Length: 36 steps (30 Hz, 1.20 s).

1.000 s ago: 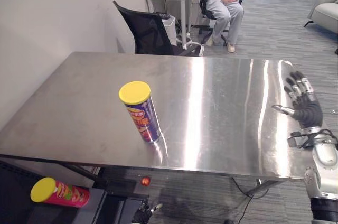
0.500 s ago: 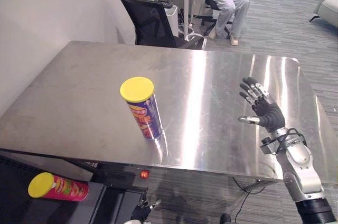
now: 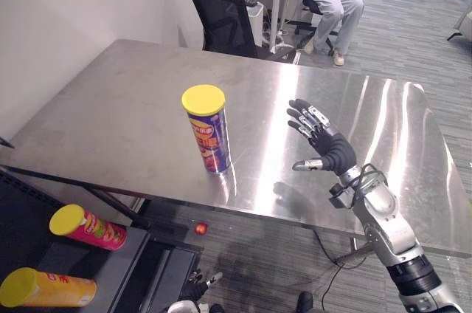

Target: Put the gum and the chips on the shelf.

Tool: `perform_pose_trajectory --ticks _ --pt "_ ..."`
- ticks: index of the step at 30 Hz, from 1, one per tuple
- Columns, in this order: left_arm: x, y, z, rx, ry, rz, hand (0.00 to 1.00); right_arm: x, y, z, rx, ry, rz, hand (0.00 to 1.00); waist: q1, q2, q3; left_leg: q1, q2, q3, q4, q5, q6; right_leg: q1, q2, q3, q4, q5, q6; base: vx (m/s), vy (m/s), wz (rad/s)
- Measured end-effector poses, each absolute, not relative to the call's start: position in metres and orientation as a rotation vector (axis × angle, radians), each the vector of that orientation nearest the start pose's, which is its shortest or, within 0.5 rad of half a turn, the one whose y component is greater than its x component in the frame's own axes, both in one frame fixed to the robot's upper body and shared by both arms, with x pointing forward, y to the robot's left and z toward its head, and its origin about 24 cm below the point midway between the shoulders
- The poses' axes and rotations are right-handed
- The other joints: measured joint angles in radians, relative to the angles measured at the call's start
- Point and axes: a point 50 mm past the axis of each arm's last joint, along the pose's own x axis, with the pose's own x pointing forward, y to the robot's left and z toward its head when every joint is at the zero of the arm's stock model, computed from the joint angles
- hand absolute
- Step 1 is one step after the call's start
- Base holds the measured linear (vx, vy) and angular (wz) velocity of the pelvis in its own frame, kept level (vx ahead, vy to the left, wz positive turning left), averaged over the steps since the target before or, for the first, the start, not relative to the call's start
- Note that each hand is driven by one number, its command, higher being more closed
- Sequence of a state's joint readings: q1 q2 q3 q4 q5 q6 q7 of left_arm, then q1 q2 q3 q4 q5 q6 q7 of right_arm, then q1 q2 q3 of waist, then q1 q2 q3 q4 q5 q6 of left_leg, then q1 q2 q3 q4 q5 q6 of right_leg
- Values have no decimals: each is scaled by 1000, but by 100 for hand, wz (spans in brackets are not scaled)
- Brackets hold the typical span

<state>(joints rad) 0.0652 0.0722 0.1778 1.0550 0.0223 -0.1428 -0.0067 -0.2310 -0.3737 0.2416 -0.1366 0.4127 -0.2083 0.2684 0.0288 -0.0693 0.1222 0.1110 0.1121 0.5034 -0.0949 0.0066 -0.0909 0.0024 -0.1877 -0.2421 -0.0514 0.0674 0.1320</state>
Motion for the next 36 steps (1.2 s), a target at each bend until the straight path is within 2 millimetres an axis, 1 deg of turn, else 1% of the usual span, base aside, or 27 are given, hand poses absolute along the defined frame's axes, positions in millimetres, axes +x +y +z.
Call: perform_pose_trajectory --ticks 2,6,7,11,12,14,17,19,26,32,36 --pt "109 201 -154 3 968 191 0 268 -130 137 0 -451 582 0 0 0 -2 -7 0 -19 0 5 1 3 -2 -20 3 0 0 -48 -49 25" --pt "108 202 -154 1 965 195 0 271 -153 122 46 -398 416 0 3 -5 -13 -10 -3 -33 0 13 5 2 -8 -33 15 0 0 -49 -20 12" --pt "107 202 -153 1 961 195 0 271 -162 118 47 -383 353 0 4 -4 -14 -3 -8 -33 1 13 6 6 -12 -35 18 0 0 -77 5 -2" --pt "103 205 -154 -20 967 206 0 265 -195 107 7 -338 175 0 4 8 -19 19 -17 -24 1 12 5 19 -23 -31 17 3 6 -85 3 -6" --pt "102 206 -154 -22 967 210 0 264 -198 107 3 -337 155 0 4 10 -20 22 -17 -21 1 12 5 19 -23 -29 16 3 6 -92 -14 -17" --pt "99 206 -154 -28 971 205 0 262 -208 106 -22 -335 102 0 3 23 -26 28 -14 -4 1 8 -2 20 -19 -16 4 6 9 -79 -24 -21" --pt "96 205 -155 -33 979 199 0 261 -213 106 -30 -333 70 0 1 42 -33 35 -9 11 0 5 -5 19 -14 -1 -6 7 5 -49 -26 -18" --pt "96 204 -155 -35 981 199 0 259 -218 105 -32 -329 48 0 3 48 -37 34 -2 11 0 6 -6 21 -9 -2 -15 7 5 -19 -17 -2" --pt "95 204 -155 -35 982 198 0 259 -220 104 -31 -325 40 0 5 53 -40 33 6 -8 0 7 -5 39 -4 -27 -19 14 8 34 -22 8" --pt "96 205 -155 -33 980 198 0 273 -219 103 -17 -311 27 0 13 56 -37 31 2 -25 0 7 -5 56 -3 -46 -26 13 8 35 -6 8" --pt "96 205 -155 -34 980 199 0 281 -213 108 -12 -324 35 0 18 65 -32 29 2 -34 0 7 -5 59 -3 -54 -26 13 8 -14 -20 6"
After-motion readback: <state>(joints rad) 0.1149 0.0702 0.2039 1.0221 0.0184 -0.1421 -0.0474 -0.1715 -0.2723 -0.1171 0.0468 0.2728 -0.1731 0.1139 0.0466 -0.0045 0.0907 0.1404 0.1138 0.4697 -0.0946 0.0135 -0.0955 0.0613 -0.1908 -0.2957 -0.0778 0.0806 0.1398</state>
